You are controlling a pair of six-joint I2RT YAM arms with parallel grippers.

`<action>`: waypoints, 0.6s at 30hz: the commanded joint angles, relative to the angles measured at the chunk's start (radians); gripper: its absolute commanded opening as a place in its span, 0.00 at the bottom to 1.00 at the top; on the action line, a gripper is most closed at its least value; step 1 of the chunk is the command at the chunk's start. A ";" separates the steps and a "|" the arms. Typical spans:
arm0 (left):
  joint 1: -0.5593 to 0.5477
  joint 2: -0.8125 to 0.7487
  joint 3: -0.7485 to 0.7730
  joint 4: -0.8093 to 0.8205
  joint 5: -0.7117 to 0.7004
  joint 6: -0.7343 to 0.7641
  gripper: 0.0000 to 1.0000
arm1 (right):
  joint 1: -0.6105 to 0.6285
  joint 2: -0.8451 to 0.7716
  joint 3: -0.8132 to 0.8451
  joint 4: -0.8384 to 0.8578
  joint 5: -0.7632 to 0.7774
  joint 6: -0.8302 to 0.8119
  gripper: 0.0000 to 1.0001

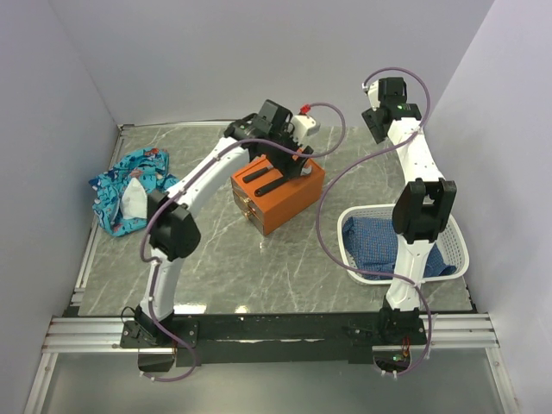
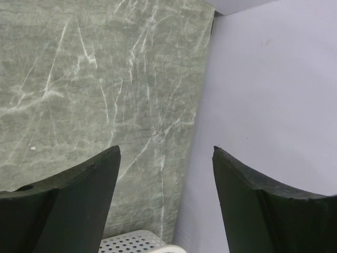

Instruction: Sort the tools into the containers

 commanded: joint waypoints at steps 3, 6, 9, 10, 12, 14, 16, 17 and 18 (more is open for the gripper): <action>0.001 -0.327 -0.094 0.296 0.007 -0.047 0.96 | -0.004 -0.105 0.007 0.025 0.016 0.062 0.91; 0.005 -0.372 -0.114 0.327 -0.118 -0.047 0.96 | -0.005 -0.169 -0.026 -0.014 -0.107 0.134 0.98; 0.048 -0.423 -0.206 0.396 -0.258 -0.093 0.96 | -0.001 -0.243 -0.079 0.000 -0.130 0.266 1.00; 0.065 -0.427 -0.245 0.422 -0.284 -0.108 0.96 | 0.002 -0.255 -0.082 -0.004 -0.115 0.291 1.00; 0.118 -0.423 -0.298 0.438 -0.391 -0.153 0.96 | 0.014 -0.293 -0.114 -0.009 -0.078 0.390 1.00; 0.146 -0.414 -0.335 0.473 -0.468 -0.176 0.96 | 0.028 -0.326 -0.189 0.000 -0.025 0.465 1.00; 0.178 -0.400 -0.364 0.488 -0.531 -0.197 0.96 | 0.054 -0.388 -0.253 0.034 0.001 0.487 1.00; 0.188 -0.394 -0.370 0.510 -0.553 -0.200 0.96 | 0.070 -0.411 -0.320 0.052 0.062 0.495 1.00; 0.192 -0.382 -0.367 0.511 -0.568 -0.205 0.96 | 0.108 -0.451 -0.348 0.078 0.092 0.489 1.00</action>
